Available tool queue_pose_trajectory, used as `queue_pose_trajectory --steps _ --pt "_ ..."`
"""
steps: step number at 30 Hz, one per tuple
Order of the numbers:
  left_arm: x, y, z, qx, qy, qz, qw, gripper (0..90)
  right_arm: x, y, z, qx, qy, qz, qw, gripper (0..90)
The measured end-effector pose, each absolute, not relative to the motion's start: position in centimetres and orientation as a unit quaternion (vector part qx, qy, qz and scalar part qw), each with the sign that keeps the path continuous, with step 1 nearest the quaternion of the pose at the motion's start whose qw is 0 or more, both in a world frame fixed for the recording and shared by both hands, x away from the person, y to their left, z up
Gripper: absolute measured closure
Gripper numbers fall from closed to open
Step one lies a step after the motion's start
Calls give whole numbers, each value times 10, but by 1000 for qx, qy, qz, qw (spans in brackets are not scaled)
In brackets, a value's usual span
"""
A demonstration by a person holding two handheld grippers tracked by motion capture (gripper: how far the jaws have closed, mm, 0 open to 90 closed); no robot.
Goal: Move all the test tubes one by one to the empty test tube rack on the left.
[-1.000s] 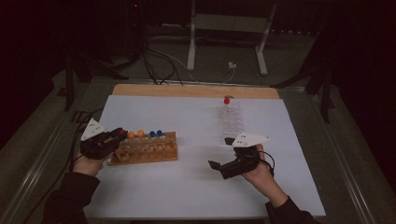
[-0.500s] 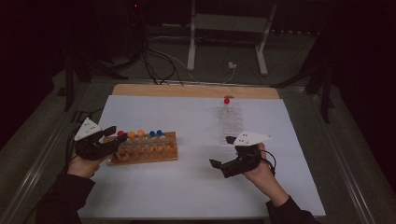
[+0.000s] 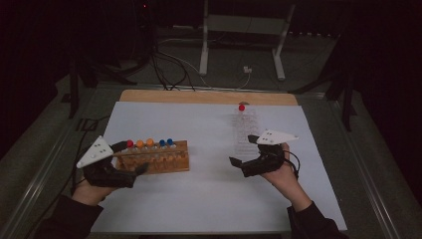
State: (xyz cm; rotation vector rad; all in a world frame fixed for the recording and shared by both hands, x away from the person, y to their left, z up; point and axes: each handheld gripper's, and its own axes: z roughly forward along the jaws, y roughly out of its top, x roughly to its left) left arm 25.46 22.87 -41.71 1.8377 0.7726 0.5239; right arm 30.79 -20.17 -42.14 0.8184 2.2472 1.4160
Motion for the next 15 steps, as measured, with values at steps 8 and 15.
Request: queue_pose_trajectory --steps 8,15 --pt "249 203 -445 781 296 177 522 12 336 -214 -424 318 783 493 208 0" --pt "248 196 -457 789 287 160 519 12 362 -223 -423 331 777 488 221 0"
